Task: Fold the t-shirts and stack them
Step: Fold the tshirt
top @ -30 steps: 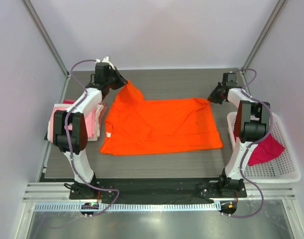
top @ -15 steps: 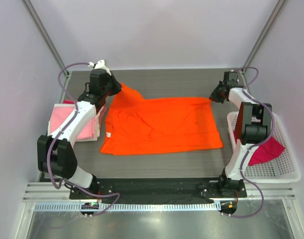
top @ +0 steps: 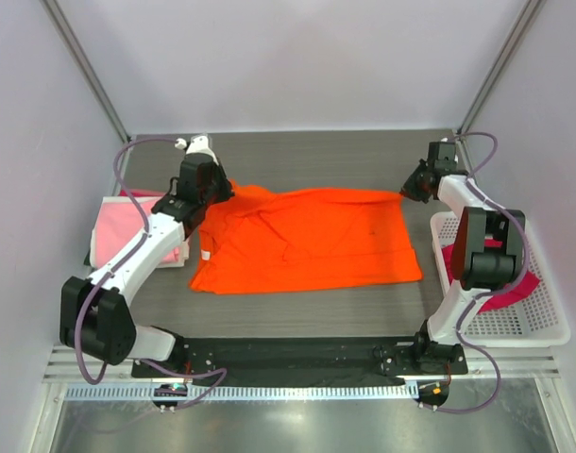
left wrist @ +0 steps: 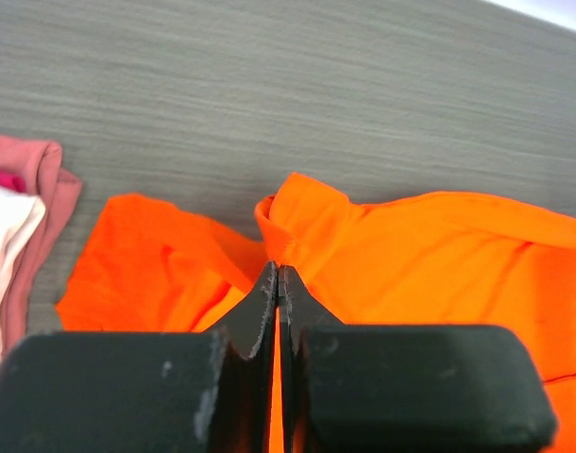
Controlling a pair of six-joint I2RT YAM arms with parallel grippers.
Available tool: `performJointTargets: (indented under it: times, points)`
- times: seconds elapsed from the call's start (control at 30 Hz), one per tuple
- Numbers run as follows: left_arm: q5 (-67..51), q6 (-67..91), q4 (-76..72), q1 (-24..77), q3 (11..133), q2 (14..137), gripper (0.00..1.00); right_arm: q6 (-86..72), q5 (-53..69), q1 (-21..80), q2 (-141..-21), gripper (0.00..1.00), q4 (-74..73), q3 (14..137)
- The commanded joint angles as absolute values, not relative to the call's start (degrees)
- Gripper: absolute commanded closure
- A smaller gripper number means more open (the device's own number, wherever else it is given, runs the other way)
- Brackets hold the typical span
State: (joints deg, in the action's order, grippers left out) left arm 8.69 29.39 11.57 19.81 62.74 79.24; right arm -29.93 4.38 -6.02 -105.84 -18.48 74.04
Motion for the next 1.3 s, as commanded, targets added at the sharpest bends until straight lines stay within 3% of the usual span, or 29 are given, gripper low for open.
performJointTargets:
  times: [0.0,0.63,1.27]
  points:
    - [12.7,27.7,10.3,20.7,61.0,76.2,1.00,-28.8,2.3,-6.7,-99.3,0.98,-18.2,71.5]
    - [25.4,26.9,11.5,28.7,50.9,61.9,1.00,-29.7,1.0,-7.5,-89.3,0.99,-16.5,59.9]
    - [26.0,34.7,16.7,32.7,38.2,49.9,1.00,-32.4,-3.1,-7.4,-80.5,0.99,-14.6,48.8]
